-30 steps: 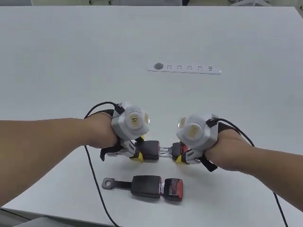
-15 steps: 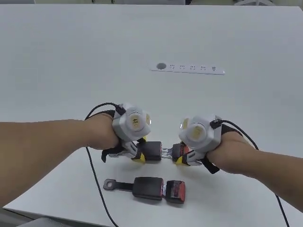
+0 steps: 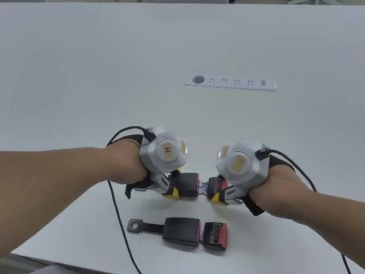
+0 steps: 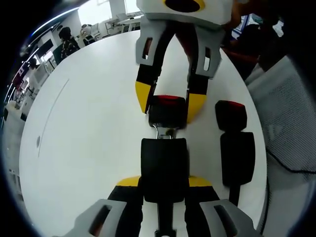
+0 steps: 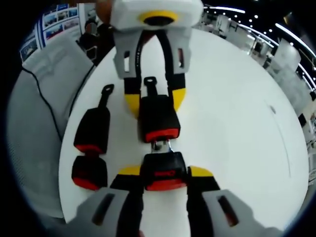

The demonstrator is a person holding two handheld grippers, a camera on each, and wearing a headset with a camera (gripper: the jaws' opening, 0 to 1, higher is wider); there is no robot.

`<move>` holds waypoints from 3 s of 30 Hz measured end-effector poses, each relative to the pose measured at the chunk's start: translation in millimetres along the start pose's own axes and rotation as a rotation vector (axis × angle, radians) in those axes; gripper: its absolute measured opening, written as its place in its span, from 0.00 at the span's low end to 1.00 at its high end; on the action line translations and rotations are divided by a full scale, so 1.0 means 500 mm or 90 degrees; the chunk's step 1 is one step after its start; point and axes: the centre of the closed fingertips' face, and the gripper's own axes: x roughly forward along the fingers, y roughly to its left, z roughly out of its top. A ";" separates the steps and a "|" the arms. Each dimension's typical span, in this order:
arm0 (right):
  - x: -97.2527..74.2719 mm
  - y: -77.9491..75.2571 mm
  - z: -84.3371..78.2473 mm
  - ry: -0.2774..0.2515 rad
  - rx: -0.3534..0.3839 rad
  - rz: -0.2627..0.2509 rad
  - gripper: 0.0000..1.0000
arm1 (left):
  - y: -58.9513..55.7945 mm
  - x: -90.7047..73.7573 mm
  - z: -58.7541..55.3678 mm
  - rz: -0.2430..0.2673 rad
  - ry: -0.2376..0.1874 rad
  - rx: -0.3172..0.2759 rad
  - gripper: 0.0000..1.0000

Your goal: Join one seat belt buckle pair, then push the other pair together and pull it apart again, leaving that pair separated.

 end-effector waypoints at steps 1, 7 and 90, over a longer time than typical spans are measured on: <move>0.001 0.001 0.002 -0.002 0.000 0.001 0.31 | -0.001 0.000 0.000 0.000 0.000 0.002 0.32; 0.008 0.002 0.016 -0.004 -0.014 0.007 0.30 | -0.002 0.000 0.001 -0.001 0.003 0.013 0.32; -0.196 -0.019 -0.316 0.096 0.042 -0.057 0.35 | -0.002 -0.003 0.004 0.018 -0.016 -0.041 0.36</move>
